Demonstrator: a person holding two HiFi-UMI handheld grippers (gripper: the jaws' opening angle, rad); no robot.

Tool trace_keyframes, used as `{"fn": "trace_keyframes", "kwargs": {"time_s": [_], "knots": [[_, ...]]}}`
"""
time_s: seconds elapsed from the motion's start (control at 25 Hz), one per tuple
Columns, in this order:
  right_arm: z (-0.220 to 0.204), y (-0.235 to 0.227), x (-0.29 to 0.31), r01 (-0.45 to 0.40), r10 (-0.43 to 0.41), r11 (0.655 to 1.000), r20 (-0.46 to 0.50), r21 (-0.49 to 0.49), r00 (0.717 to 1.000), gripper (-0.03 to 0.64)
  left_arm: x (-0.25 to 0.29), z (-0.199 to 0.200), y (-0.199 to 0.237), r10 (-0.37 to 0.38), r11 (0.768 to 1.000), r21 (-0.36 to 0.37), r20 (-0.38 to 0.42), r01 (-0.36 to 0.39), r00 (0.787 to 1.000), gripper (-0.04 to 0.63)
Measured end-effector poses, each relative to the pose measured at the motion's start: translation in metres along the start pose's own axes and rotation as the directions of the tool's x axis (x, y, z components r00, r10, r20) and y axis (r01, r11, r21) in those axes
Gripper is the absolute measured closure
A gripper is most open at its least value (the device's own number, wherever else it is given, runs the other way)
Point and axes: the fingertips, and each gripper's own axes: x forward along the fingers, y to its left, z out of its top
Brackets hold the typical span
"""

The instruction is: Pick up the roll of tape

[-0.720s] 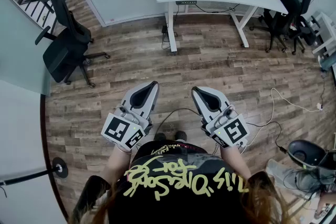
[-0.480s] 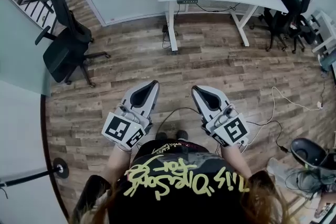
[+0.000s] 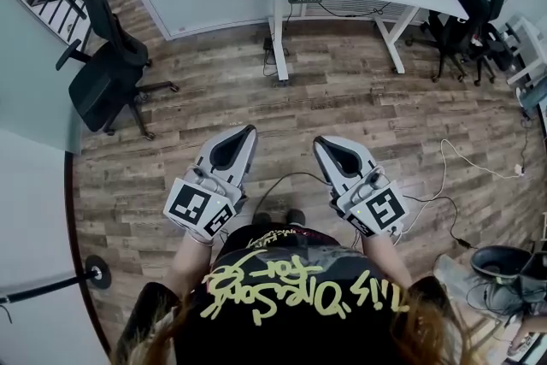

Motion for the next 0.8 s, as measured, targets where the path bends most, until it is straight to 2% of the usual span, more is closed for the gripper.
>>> {"fn": "trace_keyframes", "kwargs": {"time_s": [0.4, 0.44, 0.48, 0.6, 0.72, 0.8], "knots": [[-0.003, -0.006, -0.006, 0.083, -0.083, 0.997, -0.011, 0.003, 0.997, 0.601, -0.005, -0.005, -0.008, 0.027, 0.999, 0.045, -0.015, -0.026, 1.000, 0.594], [-0.004, -0.008, -0.008, 0.103, -0.103, 0.995, -0.010, 0.007, 0.995, 0.579, -0.006, -0.005, -0.007, 0.034, 0.998, 0.043, -0.011, -0.034, 0.999, 0.573], [-0.004, -0.011, -0.009, 0.128, -0.128, 0.992, -0.006, 0.011, 0.992, 0.509, -0.008, -0.004, -0.005, 0.047, 0.998, 0.041, -0.004, -0.047, 0.999, 0.541], [-0.001, -0.024, -0.016, 0.212, -0.212, 0.977, 0.018, 0.000, 0.977, 0.349, -0.014, 0.001, 0.005, 0.101, 0.994, 0.031, 0.029, -0.102, 0.994, 0.368], [0.001, -0.031, -0.022, 0.258, -0.257, 0.966, 0.030, -0.030, 0.966, 0.324, -0.018, 0.004, 0.013, 0.140, 0.990, 0.021, 0.043, -0.141, 0.989, 0.238], [0.000, -0.031, -0.024, 0.263, -0.262, 0.964, 0.029, -0.031, 0.965, 0.322, -0.021, 0.004, 0.016, 0.159, 0.987, 0.028, 0.046, -0.161, 0.986, 0.216]]}}
